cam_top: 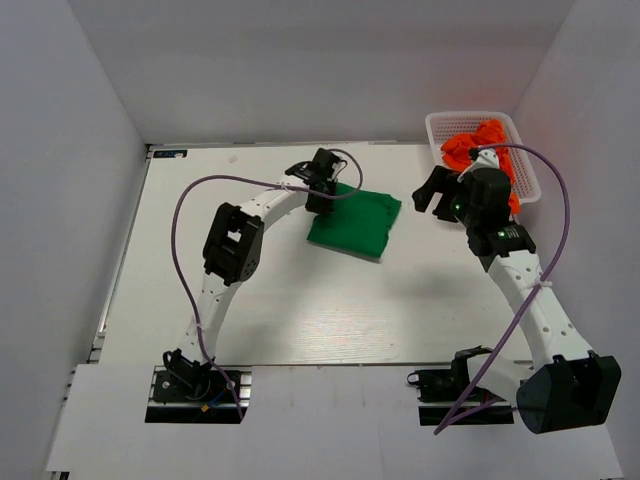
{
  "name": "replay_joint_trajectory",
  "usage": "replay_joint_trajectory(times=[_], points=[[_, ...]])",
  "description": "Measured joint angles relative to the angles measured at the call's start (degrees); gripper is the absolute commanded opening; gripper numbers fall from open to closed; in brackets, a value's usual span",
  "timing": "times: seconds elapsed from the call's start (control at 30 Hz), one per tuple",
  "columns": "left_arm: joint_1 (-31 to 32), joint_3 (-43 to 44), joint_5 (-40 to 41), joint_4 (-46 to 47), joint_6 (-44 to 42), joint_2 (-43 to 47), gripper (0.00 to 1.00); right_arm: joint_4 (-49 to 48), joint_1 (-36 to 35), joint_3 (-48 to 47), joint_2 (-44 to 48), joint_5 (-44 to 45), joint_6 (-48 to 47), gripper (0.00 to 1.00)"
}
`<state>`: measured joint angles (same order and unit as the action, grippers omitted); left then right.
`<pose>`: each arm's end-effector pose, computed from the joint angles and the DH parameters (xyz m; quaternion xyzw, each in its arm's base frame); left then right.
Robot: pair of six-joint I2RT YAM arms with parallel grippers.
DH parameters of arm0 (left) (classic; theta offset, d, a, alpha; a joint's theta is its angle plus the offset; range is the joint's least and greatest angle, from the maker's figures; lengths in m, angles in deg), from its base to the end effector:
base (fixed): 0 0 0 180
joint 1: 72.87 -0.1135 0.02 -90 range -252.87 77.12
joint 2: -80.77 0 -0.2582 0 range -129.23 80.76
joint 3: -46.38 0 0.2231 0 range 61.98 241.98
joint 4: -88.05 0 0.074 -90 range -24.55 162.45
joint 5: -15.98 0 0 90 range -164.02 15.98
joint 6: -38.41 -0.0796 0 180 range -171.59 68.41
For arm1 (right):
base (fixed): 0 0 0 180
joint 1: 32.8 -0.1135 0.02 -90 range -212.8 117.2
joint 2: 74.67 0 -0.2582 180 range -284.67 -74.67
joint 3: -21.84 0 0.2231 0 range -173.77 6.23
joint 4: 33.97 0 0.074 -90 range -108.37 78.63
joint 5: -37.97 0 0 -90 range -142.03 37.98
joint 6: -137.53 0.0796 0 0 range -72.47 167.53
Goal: Fold and stack the t-shirts
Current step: Put the neatly folded tshirt into the corner of the board with the left arm
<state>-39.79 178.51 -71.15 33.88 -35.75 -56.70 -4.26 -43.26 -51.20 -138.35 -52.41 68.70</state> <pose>0.4298 -0.2752 0.1350 0.1381 0.9546 -0.0868 0.2493 0.2651 0.0495 0.3278 0.0747 0.8175 0.1583 0.5487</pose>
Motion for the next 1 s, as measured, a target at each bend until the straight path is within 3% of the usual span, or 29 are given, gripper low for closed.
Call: replay_joint_trajectory(times=[0.17, 0.47, 0.63, 0.83, 1.0], points=[[-4.8, 0.1, 10.0, -2.4, -0.8, 0.6, 0.0, 2.0, 0.3, 0.2, 0.4, 1.7, -0.6, 0.9], [-21.4, -1.3, 23.6, -2.4, -7.1, 2.3, 0.0, 5.4, 0.4, -0.8, -0.3, 3.0, -1.5, 0.9], [-28.2, 1.2, 25.2, -1.1, -11.7, 2.2, 0.0, 6.5, 0.7, -4.6, -4.0, 2.8, -2.1, 0.9], [-32.0, 15.6, 25.8, 0.5, -16.2, -1.6, 0.0, 10.4, 0.7, -10.8, -8.0, 2.8, -2.9, 0.9], [-34.6, 16.9, 25.8, 4.7, -19.1, -2.5, 0.0, 12.7, 0.8, -13.2, -8.1, 2.7, -3.3, 0.9]])
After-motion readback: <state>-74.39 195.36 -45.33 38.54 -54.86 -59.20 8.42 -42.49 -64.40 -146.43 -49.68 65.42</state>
